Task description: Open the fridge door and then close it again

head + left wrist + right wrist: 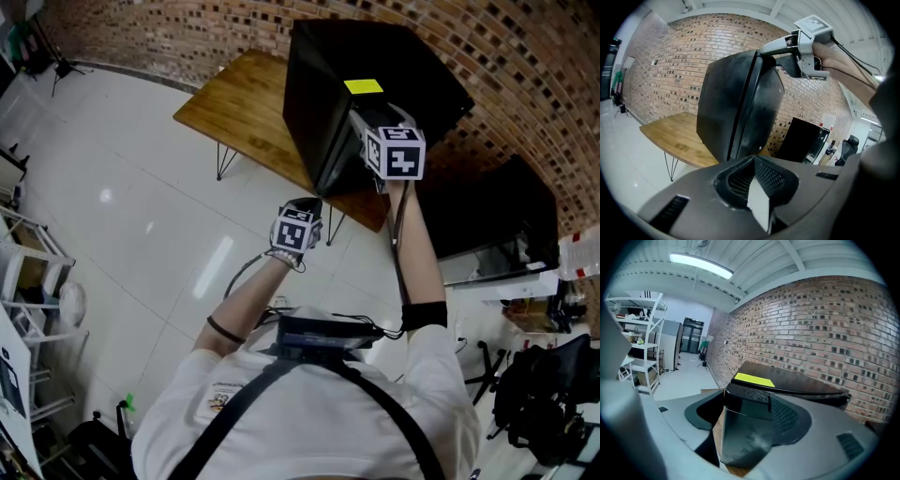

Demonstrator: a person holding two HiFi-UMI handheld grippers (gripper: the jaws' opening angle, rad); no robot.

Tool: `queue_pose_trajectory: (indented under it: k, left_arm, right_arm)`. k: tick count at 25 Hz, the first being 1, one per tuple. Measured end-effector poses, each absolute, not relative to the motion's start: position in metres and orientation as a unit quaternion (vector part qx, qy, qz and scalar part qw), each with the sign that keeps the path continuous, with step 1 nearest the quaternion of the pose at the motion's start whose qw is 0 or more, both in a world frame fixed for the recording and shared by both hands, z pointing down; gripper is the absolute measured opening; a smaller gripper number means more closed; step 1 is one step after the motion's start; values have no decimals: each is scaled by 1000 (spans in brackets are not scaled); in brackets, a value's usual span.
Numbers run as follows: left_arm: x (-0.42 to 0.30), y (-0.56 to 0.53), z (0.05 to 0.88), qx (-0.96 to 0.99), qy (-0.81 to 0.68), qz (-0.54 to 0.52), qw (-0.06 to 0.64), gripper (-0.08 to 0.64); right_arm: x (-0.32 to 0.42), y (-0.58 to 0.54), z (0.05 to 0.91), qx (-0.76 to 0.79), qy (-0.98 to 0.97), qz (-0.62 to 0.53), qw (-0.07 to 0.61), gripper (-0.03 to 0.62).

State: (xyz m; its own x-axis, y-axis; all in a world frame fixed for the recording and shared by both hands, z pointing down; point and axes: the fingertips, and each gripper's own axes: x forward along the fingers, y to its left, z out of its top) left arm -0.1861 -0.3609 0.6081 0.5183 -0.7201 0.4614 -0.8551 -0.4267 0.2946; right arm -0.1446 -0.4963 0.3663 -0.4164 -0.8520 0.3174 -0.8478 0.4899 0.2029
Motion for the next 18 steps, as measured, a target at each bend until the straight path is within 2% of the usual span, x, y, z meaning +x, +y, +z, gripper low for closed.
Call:
queue_pose_trajectory:
  k: [18]
  left_arm:
    - [-192, -347, 615, 824, -484, 133, 263, 0]
  right_arm:
    - [-139, -488, 358, 515, -839, -31, 170, 308]
